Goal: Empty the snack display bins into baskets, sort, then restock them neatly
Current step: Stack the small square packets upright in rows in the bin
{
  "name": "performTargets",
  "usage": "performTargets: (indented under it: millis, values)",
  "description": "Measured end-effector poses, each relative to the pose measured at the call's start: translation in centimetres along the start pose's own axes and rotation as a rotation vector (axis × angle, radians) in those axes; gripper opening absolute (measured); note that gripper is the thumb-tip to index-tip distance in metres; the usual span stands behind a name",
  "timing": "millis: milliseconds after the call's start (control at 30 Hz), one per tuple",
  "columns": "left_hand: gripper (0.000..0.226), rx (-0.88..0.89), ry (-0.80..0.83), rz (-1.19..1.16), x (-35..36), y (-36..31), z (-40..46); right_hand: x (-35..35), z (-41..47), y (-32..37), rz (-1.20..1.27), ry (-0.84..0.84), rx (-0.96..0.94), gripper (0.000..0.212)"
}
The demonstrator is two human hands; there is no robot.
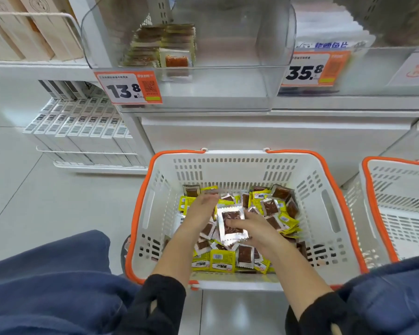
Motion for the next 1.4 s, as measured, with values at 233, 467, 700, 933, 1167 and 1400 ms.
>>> performTargets:
  millis: [233, 467, 700, 933, 1167, 1400]
  values:
    - [0.041, -0.126, 0.265, 0.745, 3.5, 8.7, 3.5, -7.7, 2.6, -4.3, 0.217, -0.39, 0.105, 0.048]
    - [0.066, -0.127, 0.187, 0.846, 6.9, 10.3, 6.7, -10.1, 4.3, -5.4, 0.319, -0.396, 0.158, 0.035]
    - [0.043, -0.25, 0.036, 0.604, 7.8, 11.3, 8.2, -10.7, 5.1, -5.5, 0.337, -0.407, 0.163, 0.038]
    - [0.011, -0.314, -0.26, -0.045, 3.8, 9.2, 6.4, -8.5, 4.4, -3.9, 0.232, -0.361, 0.122, 0.034]
    - [0.019, -0.067, -0.307, -0.329, -0.4, 2.3, 0.4, -3.7, 1.3, 0.3, 0.13, -0.199, -0.085, 0.065]
    - [0.016, 0.181, -0.109, 0.211, -1.9, -3.1, -3.8, 0.5, -1.3, 1.8, 0.285, -0.081, -0.062, 0.033]
Point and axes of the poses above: each hand's wrist, its own z-axis towards the middle knuckle, its own x-axis out of the palm, y = z × x, the point moved 4 cm from there along z, towards the middle knuckle, and after that the axes turned 7 degrees about z, right-handed, at the moved point
